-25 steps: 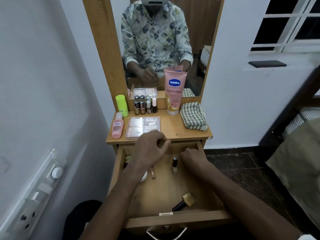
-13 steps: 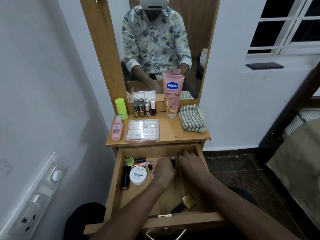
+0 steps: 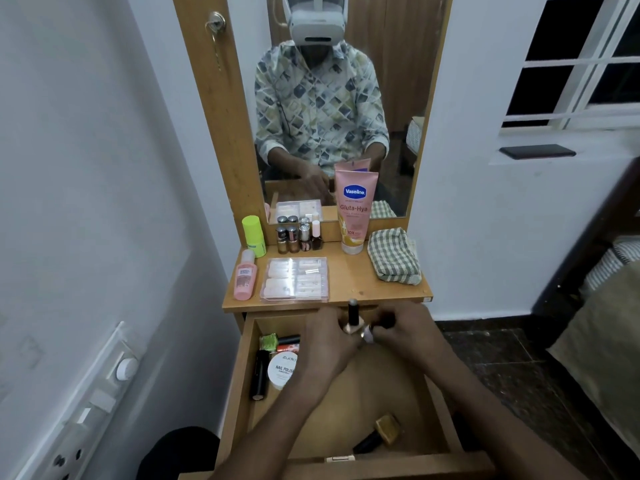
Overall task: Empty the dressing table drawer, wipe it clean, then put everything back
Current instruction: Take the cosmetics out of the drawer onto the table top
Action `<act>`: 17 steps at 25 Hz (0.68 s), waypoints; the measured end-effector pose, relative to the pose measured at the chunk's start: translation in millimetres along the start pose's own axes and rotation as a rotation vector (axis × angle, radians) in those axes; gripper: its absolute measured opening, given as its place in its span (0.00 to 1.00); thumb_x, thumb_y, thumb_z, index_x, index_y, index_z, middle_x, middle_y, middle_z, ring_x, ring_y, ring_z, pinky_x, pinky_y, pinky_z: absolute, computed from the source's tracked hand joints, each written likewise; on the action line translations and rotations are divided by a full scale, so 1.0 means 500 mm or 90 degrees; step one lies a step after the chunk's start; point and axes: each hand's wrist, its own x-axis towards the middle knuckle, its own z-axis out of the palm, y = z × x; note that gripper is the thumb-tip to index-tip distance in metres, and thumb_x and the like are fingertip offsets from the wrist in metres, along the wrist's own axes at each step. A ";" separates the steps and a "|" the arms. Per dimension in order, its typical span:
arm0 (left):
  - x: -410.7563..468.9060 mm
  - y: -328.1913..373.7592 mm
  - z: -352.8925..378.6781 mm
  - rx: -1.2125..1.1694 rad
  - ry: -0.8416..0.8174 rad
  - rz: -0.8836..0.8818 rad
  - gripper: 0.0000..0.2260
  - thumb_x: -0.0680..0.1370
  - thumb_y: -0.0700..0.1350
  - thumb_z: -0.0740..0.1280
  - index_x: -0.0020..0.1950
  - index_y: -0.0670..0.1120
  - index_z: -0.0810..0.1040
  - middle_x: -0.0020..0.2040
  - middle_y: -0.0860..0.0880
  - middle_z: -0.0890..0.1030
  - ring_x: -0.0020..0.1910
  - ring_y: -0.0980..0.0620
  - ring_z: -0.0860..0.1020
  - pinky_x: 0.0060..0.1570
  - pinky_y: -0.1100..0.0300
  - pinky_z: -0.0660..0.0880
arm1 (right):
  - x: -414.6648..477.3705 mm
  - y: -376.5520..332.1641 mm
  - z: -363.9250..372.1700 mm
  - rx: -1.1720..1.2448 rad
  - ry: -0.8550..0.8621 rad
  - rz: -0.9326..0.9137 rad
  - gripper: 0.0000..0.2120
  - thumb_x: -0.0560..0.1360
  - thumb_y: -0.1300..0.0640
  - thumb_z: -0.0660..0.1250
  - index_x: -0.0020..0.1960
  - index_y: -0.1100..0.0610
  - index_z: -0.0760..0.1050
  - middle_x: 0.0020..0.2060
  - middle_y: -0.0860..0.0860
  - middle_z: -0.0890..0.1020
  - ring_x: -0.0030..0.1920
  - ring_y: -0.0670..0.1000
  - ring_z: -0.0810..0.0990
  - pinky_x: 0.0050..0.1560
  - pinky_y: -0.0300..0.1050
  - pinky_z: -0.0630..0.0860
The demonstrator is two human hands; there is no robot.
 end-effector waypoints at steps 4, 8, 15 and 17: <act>0.094 0.056 -0.066 0.025 0.149 0.013 0.12 0.71 0.52 0.76 0.49 0.49 0.80 0.43 0.51 0.82 0.41 0.52 0.81 0.41 0.55 0.80 | 0.066 -0.067 -0.062 0.046 0.186 -0.048 0.05 0.71 0.57 0.74 0.46 0.56 0.81 0.39 0.49 0.82 0.40 0.46 0.80 0.42 0.40 0.78; 0.210 0.067 -0.068 0.136 0.172 0.017 0.09 0.68 0.48 0.78 0.46 0.50 0.84 0.42 0.50 0.85 0.45 0.48 0.81 0.48 0.49 0.77 | 0.187 -0.089 -0.052 -0.026 0.168 0.005 0.08 0.72 0.61 0.72 0.51 0.59 0.81 0.46 0.54 0.84 0.39 0.46 0.76 0.42 0.37 0.72; 0.293 0.044 -0.029 0.134 0.250 0.019 0.07 0.71 0.42 0.74 0.49 0.48 0.85 0.44 0.47 0.85 0.46 0.45 0.81 0.50 0.49 0.77 | 0.242 -0.081 -0.013 -0.015 0.201 0.020 0.12 0.72 0.64 0.72 0.55 0.60 0.79 0.48 0.54 0.83 0.42 0.49 0.77 0.37 0.35 0.69; 0.295 0.037 -0.016 0.101 0.263 -0.002 0.07 0.72 0.44 0.75 0.50 0.49 0.84 0.46 0.47 0.85 0.47 0.46 0.80 0.48 0.52 0.77 | 0.243 -0.070 0.003 0.014 0.217 0.024 0.12 0.72 0.62 0.72 0.55 0.60 0.80 0.48 0.54 0.83 0.46 0.53 0.81 0.41 0.39 0.72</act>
